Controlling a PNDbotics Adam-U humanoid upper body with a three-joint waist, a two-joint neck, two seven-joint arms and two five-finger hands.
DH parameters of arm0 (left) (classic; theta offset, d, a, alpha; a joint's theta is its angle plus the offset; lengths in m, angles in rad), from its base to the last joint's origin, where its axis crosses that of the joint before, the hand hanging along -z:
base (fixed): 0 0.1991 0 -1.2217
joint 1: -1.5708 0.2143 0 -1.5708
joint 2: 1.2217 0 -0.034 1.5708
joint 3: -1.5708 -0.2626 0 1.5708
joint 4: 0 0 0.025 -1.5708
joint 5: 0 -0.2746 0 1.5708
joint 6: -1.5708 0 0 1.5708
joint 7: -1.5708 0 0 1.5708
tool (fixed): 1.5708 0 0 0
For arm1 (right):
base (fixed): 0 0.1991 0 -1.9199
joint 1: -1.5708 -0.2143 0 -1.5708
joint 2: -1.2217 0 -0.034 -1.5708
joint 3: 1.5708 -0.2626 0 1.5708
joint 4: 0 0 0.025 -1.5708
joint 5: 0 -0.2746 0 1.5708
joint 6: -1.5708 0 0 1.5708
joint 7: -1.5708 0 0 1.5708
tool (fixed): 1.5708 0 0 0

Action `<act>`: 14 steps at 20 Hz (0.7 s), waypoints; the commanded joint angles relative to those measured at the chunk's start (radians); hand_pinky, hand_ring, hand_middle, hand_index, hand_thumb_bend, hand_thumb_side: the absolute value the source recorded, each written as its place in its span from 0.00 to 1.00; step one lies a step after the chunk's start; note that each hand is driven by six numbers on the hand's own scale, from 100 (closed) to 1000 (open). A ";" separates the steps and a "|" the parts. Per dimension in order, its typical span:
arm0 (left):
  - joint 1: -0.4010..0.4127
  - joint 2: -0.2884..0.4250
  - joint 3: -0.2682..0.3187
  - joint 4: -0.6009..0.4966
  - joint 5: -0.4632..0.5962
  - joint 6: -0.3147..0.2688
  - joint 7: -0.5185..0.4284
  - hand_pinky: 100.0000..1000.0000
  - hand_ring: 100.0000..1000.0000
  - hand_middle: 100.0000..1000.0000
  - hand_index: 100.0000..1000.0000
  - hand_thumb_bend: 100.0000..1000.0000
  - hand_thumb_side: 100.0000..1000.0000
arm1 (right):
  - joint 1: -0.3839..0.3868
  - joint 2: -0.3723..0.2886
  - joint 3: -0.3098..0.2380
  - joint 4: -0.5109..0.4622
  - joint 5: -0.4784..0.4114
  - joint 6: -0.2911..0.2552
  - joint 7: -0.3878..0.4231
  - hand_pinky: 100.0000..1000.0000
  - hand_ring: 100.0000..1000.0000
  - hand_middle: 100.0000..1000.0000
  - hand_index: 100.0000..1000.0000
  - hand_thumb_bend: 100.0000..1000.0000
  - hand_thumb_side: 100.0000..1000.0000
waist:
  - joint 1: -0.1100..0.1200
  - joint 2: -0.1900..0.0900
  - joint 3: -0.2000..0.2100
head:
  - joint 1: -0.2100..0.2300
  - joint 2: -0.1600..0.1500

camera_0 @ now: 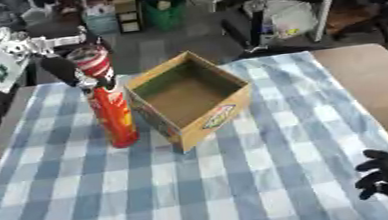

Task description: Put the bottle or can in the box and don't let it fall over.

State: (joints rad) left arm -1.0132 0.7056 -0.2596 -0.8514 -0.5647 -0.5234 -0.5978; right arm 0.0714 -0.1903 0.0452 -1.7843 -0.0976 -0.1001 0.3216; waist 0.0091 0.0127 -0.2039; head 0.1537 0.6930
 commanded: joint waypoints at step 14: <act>-0.116 0.028 0.093 -0.182 0.082 -0.156 -0.279 0.00 0.30 0.39 0.65 0.00 0.08 | -0.025 -0.019 0.010 -0.007 -0.027 0.003 0.012 0.45 0.53 0.61 0.81 0.00 0.56 | -0.009 -0.006 -0.035 | 0.006 -0.016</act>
State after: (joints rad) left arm -1.1007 0.7257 -0.1777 -1.0129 -0.4851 -0.4596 -0.6616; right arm 0.0572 -0.1903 0.0534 -1.7788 -0.1169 -0.0957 0.3287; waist 0.0016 0.0129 -0.2405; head 0.1563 0.6904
